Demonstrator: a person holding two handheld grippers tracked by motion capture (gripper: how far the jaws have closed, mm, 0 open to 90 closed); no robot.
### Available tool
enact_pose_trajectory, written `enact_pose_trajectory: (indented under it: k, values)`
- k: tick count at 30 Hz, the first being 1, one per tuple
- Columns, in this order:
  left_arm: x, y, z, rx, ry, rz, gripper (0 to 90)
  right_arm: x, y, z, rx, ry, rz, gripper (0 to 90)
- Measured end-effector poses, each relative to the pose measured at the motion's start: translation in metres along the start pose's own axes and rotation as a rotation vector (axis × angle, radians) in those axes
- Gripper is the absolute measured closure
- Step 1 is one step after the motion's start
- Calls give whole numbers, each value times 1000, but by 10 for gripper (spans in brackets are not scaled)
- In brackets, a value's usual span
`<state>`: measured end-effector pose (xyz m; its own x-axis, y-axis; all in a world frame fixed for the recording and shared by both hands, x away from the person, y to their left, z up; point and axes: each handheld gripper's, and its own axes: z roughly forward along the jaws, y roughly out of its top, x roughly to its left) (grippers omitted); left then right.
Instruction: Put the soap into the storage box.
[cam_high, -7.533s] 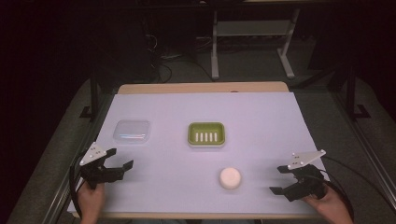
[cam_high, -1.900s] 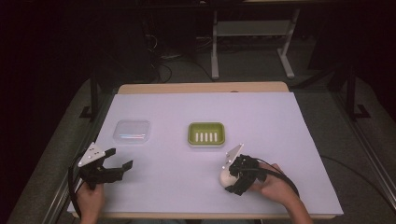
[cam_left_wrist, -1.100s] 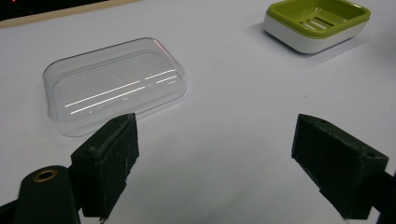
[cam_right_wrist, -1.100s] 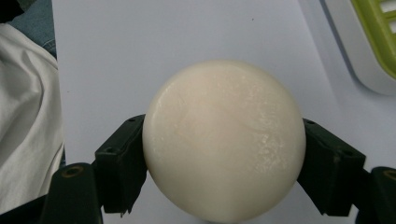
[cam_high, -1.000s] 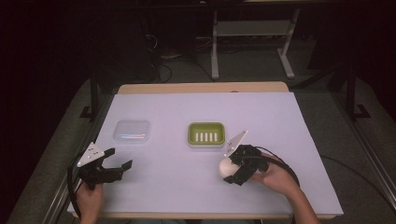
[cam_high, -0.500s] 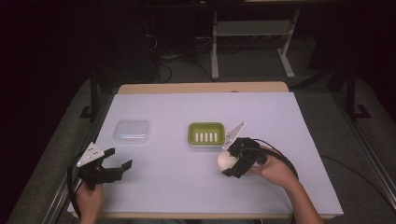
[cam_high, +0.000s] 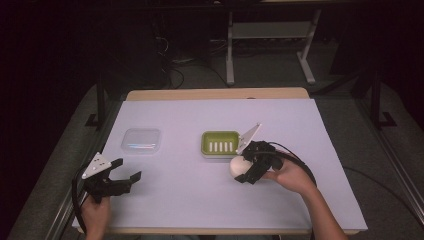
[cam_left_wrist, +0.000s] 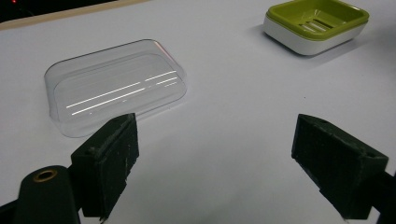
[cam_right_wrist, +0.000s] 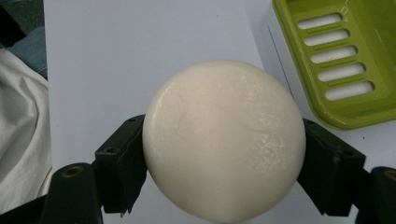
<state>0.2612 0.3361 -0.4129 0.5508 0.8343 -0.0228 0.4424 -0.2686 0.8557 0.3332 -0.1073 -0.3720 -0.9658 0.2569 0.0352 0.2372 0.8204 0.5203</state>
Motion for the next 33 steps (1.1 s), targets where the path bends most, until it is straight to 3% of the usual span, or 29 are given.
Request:
enact_pose_trajectory:
  k: [33]
  values:
    - [0, 0, -1, -2, 0, -6, 145, -21, 27, -7, -4, 4, -4, 239]
